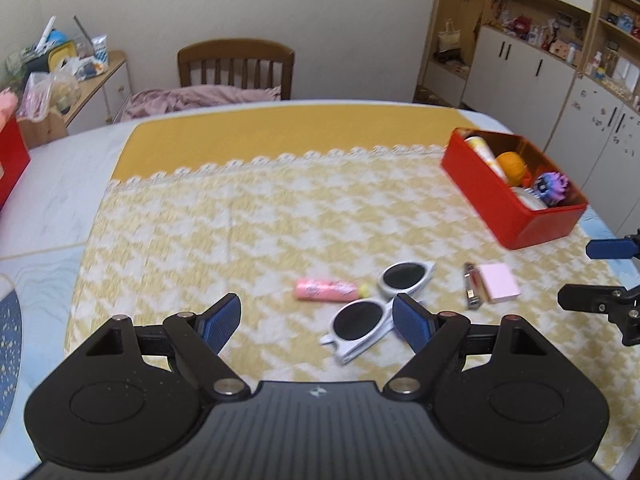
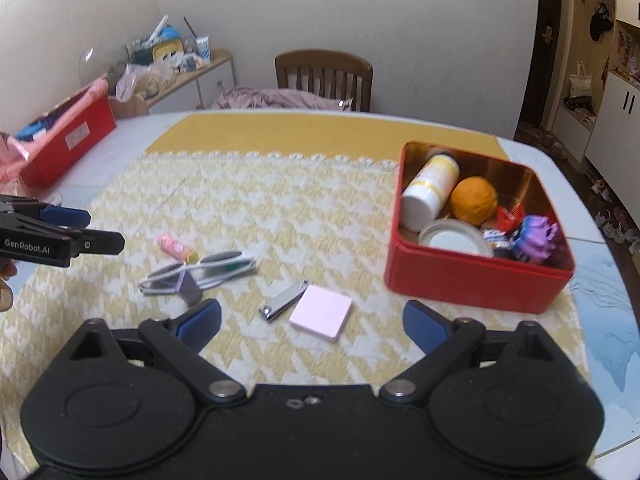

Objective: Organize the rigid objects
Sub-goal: 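Move both tools back over the remaining objects on the table, then grasp the pink lip balm with the left tool while the right tool grasps the pink note pad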

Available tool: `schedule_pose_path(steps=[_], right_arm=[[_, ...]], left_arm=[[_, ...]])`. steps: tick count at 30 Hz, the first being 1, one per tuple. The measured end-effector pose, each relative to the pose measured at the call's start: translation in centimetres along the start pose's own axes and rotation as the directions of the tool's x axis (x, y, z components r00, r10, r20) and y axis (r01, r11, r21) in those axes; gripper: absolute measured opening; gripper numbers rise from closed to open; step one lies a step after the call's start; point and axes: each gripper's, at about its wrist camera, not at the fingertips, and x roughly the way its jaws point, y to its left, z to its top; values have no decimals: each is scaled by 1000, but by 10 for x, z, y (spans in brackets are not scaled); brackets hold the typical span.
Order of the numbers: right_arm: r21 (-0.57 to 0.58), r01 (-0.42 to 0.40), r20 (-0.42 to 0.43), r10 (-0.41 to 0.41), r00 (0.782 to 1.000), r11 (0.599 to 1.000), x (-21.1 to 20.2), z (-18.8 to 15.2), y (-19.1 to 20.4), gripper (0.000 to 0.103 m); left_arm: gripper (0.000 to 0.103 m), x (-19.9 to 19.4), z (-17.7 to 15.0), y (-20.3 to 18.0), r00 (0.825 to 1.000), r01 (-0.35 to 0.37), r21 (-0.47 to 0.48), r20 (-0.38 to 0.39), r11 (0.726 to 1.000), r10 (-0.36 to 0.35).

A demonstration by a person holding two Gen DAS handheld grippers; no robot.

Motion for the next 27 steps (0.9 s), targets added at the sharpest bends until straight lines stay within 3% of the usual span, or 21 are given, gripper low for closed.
schedule_pose_path(steps=[11,21,27], right_arm=[[-51,48,-68,-51,996,998,49,-4,14,84],[-1,73,-114,-72,991,997,77,0,6,78],[41,50,-132,-44,990,998,86,2,2,74]], left_arm=[[83,49,7,-2,999,-8,53,-32,999,10],[83,83,13,-17,996,1,75,-84,997,5],[83,96,12,-13,994,-12,60,-107,998,18]])
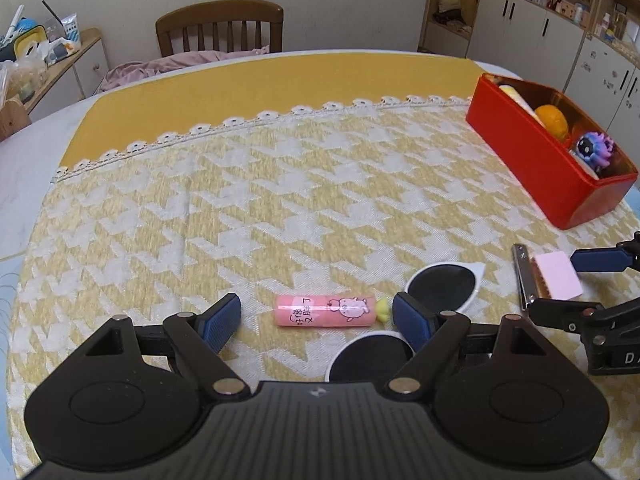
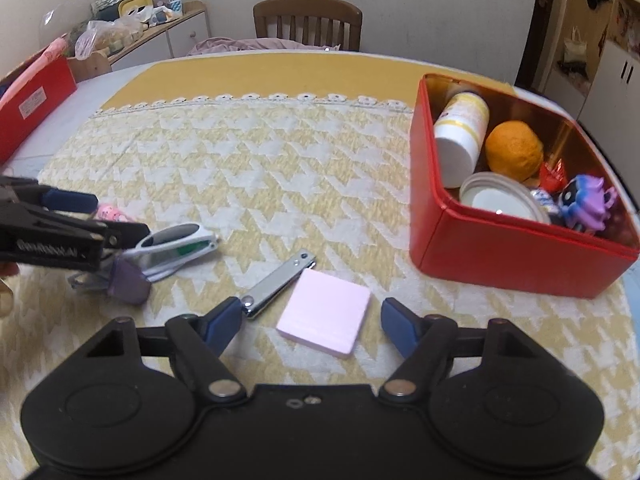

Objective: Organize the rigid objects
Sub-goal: 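Grasp the pink lip balm with the left tool while the right tool grasps the pink note pad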

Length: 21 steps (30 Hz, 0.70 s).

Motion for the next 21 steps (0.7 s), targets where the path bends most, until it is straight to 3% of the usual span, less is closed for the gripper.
schedule_pose_path(steps=[8,15,18,21], right_arm=[[44,18,-18,-17,1000,999,8,7,7,72],[61,38,-12,-37,999,997,4,4,6,53],[56,55,-10,-55,998,997,3,3,6,43],[48,60,-5,-60,998,997,0,2,4,39]], left_arm=[[82,6,0,-6,1000,-24,26,13,999,23],[59,1,-2,-10,999,-21,50,24,999,20],[59,0,-3,-11,999,-28,50,25,998,27],[59,0,-2,-10,999,-29,43,21,999,28]])
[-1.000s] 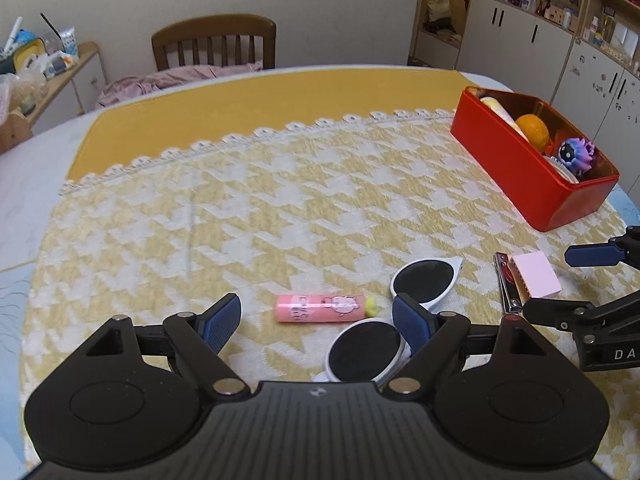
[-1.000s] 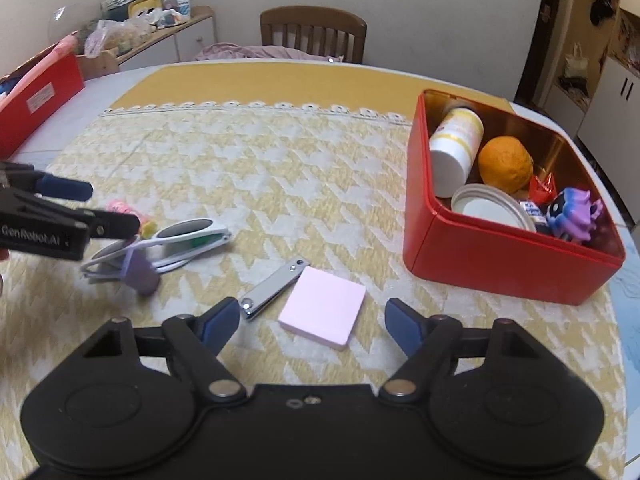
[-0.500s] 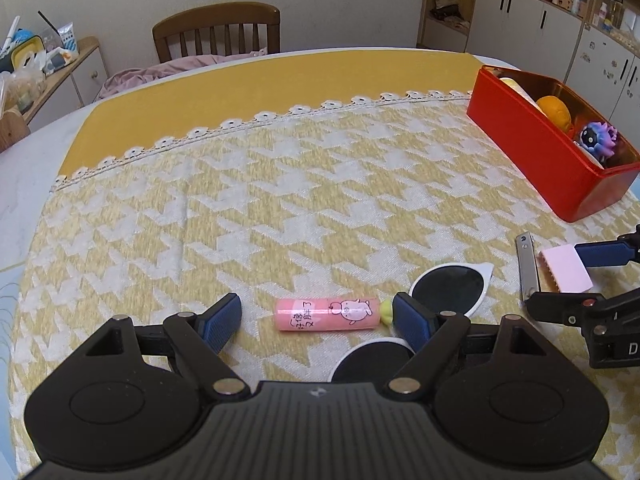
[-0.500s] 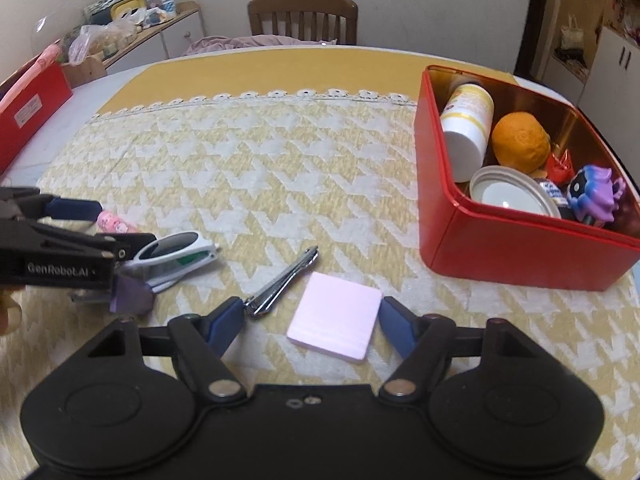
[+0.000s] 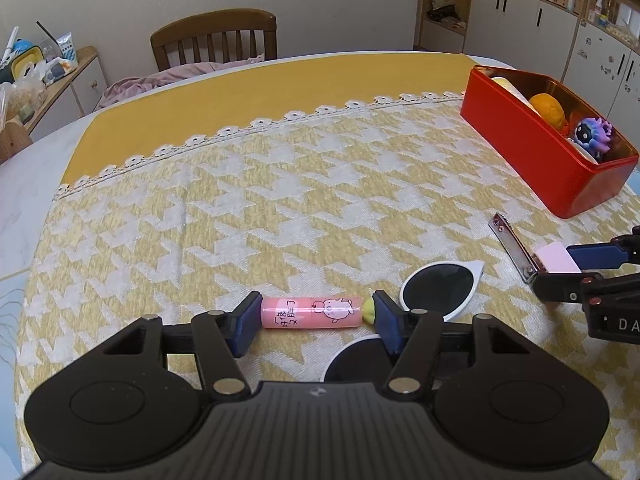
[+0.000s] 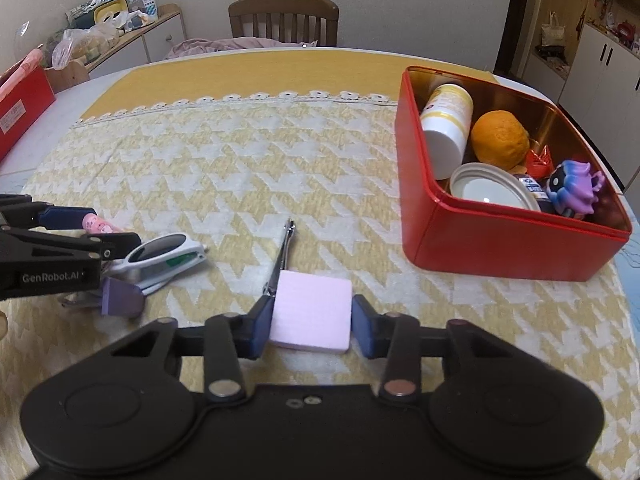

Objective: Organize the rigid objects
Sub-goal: 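Grasp the pink lip balm with the left tool while the right tool grasps the pink note pad, then carry the lip balm and note pad into the red box and release both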

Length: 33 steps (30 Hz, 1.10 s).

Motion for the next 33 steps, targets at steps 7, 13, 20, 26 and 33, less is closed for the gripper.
schedule_pose_path(steps=[7,13,20,26,33], right_arm=[[22,3,35,-4,999,1000,-18,-2,-12,39],[33,-16,74,13,997,999,-46,0,-23,39],[15,-39,96,38,995,999,-80,9,-36,39],[-2,-61,145,60,988,998,-108,18,-44,39],[-13,-46,190,47,981,999,-124,31,-65,39]], left_arm=[[59,-9,3,11,1000,-8,-50,3,999,8],[59,-31,12,19,1000,4,-103,23,995,-2],[59,-61,23,14,998,40,-129,47,991,-34],[59,-84,38,-5,994,76,-122,81,990,-67],[59,-103,64,-39,983,140,-90,130,986,-127]])
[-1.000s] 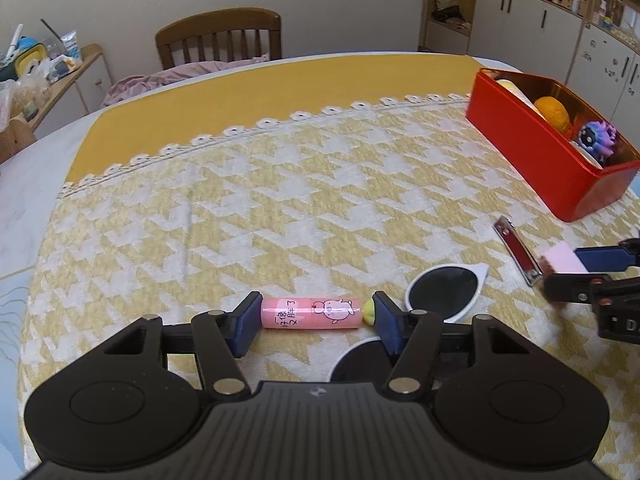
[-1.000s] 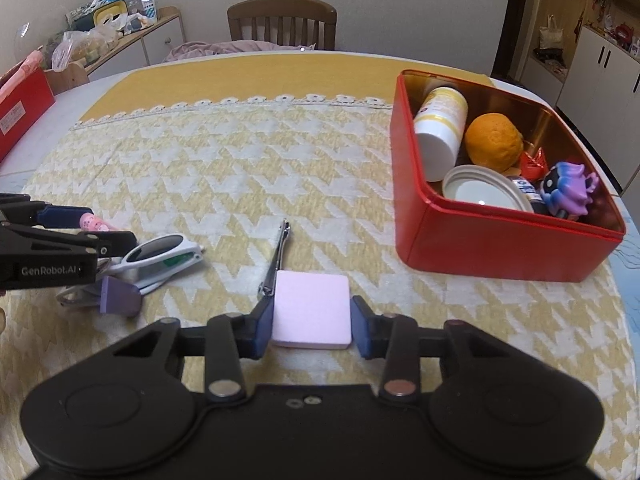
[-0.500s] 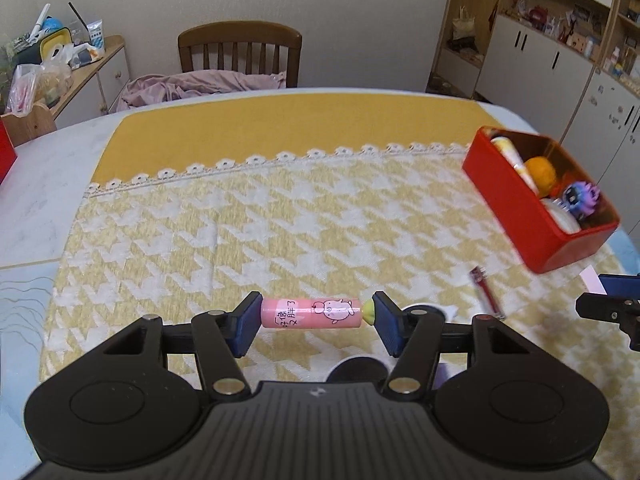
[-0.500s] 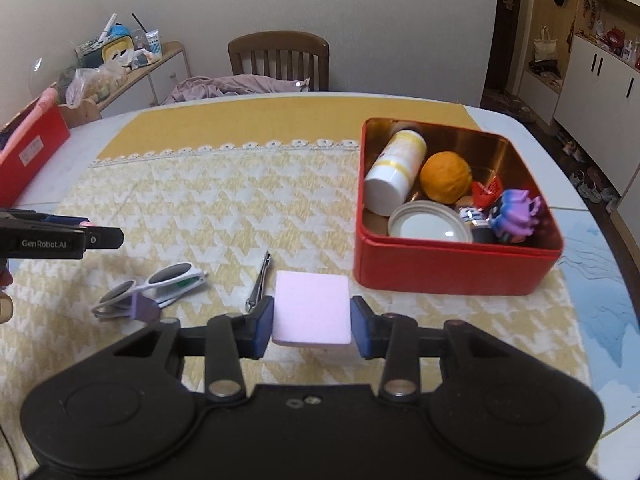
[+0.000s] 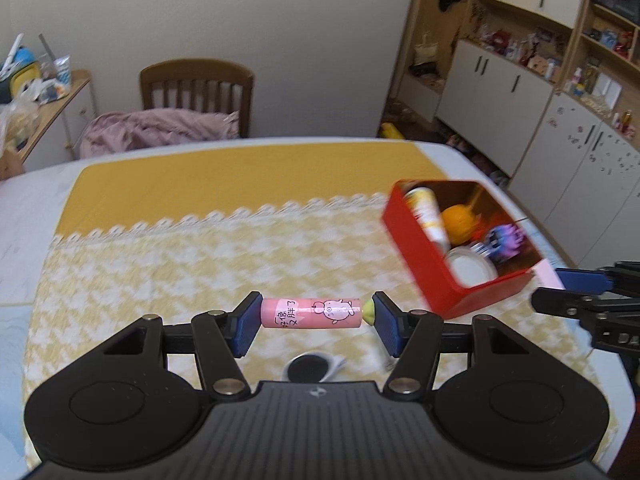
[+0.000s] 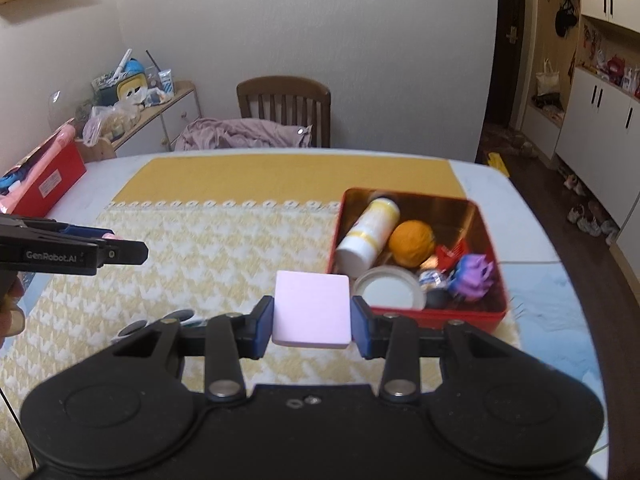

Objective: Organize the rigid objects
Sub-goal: 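Carry the lip balm and note pad into the red box and release both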

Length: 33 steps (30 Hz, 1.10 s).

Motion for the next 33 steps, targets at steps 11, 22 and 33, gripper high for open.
schedule_pose_path(steps=[11,22,33], right_arm=[[11,43,1,-43,999,999,14,17,-57,39],[40,29,-55,-27,998,999,59,34,-108,39],[-1,26,-92,-26,995,1000,114,55,-137,39]], left_arm=[[59,26,26,-78,998,66,105,7,992,-67],[59,86,36,-140,994,90,134,-69,987,-81],[59,145,45,-175,990,67,138,-129,988,-49]])
